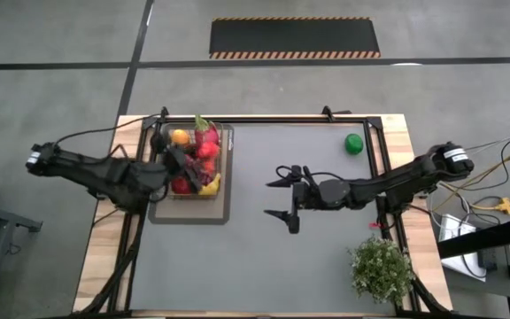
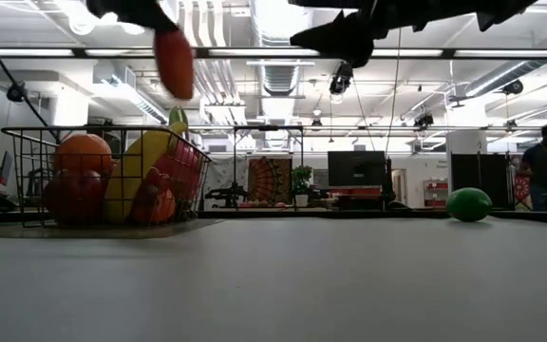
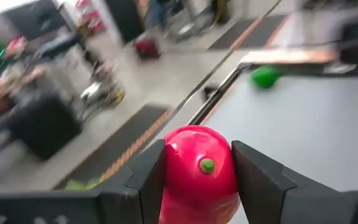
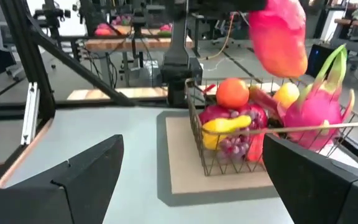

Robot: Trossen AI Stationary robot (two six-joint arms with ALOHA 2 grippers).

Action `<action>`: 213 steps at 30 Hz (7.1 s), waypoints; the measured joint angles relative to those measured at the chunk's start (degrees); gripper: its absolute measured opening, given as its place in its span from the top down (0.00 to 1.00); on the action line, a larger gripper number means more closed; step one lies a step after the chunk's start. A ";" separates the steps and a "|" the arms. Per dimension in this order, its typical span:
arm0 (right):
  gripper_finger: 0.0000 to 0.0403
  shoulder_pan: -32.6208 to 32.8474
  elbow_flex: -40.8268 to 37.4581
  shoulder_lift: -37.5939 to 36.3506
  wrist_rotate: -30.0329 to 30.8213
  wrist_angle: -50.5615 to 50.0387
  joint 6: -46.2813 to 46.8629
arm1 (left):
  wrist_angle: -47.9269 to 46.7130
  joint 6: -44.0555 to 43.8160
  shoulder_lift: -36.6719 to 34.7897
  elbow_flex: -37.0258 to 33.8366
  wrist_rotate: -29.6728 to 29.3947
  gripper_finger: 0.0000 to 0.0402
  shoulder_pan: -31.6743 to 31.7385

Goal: Build produce basket
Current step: Put the orange mango into the gold wire basket, then put the green lime into the gold wire basket

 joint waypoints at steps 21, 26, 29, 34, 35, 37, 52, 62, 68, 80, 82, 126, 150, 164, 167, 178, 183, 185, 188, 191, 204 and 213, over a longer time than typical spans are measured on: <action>0.09 0.00 0.04 1.81 0.05 -0.20 3.68 | -7.08 -12.74 13.36 -2.72 16.00 0.62 19.27; 0.09 0.00 0.04 1.81 0.07 -0.26 4.75 | -7.00 -13.61 16.77 -2.72 15.82 0.57 19.28; 0.09 0.00 0.04 1.81 0.53 -0.26 5.46 | -6.88 -13.84 18.03 -2.72 15.48 0.53 19.27; 0.09 0.00 0.04 1.81 1.33 -0.39 6.61 | -6.87 -13.76 18.47 -2.72 15.55 0.43 19.27; 0.09 0.00 0.04 1.81 1.33 -0.37 6.52 | -6.89 -13.70 18.43 -2.72 15.65 0.41 19.27; 0.09 0.00 0.04 1.81 1.33 -0.37 6.00 | -7.20 -13.70 18.10 -2.72 16.02 0.37 19.27; 0.09 0.00 -0.19 1.81 1.11 -0.28 1.77 | -7.15 -11.08 17.06 -2.74 16.20 0.29 19.15; 0.09 0.02 -0.48 1.81 1.18 -3.46 5.04 | -7.10 -9.93 8.89 -2.76 16.22 0.29 15.33; 0.09 0.02 -0.50 1.83 1.57 -6.18 8.30 | -6.08 -9.26 4.57 -3.83 16.25 0.29 10.46; 0.09 -6.10 7.36 1.57 7.36 -23.83 18.32 | 5.23 2.84 1.40 -5.49 16.34 0.29 6.23; 0.09 -8.32 10.00 1.57 7.42 -30.14 19.31 | 6.75 5.01 1.38 -5.51 16.38 0.29 6.20; 0.19 -53.35 11.81 1.70 12.44 -87.84 36.73 | 9.63 13.55 1.30 -5.54 16.44 0.29 6.20; 0.19 -55.49 1.10 1.70 16.96 -74.86 33.04 | 9.61 13.53 1.30 -5.54 16.44 0.29 6.20; 0.19 -55.49 -3.65 1.67 17.46 -67.05 31.51 | 9.63 13.53 1.30 -5.54 16.44 0.29 6.20; 0.19 -55.49 -4.86 1.64 17.82 -65.52 31.38 | 9.74 13.53 1.30 -5.54 16.44 0.29 6.20; 0.38 -55.18 -4.54 1.48 16.17 -66.10 30.81 | 10.45 13.02 1.30 -5.54 16.48 0.29 6.20; 0.40 -52.10 -3.63 -1.04 12.56 -66.24 30.43 | 10.53 12.88 1.30 -5.54 16.81 0.29 6.20; 0.40 -49.89 -3.15 -2.99 11.21 -65.66 30.42 | 10.89 12.88 1.32 -5.54 17.06 0.29 6.20; 0.39 -45.08 -2.86 -6.05 9.99 -64.11 30.51 | 11.61 12.87 1.32 -5.54 17.31 0.29 6.20; 0.38 -38.73 -2.91 -8.70 9.35 -59.41 30.44 | 12.34 12.79 1.32 -5.54 18.60 0.29 6.20; 0.38 -8.07 -10.27 -3.09 10.07 -5.17 5.02 | 15.02 11.28 3.70 -7.14 23.48 0.29 6.13; 0.38 -3.04 -12.90 9.02 7.31 23.12 -6.37 | 25.55 11.44 7.03 -10.50 31.77 0.29 6.09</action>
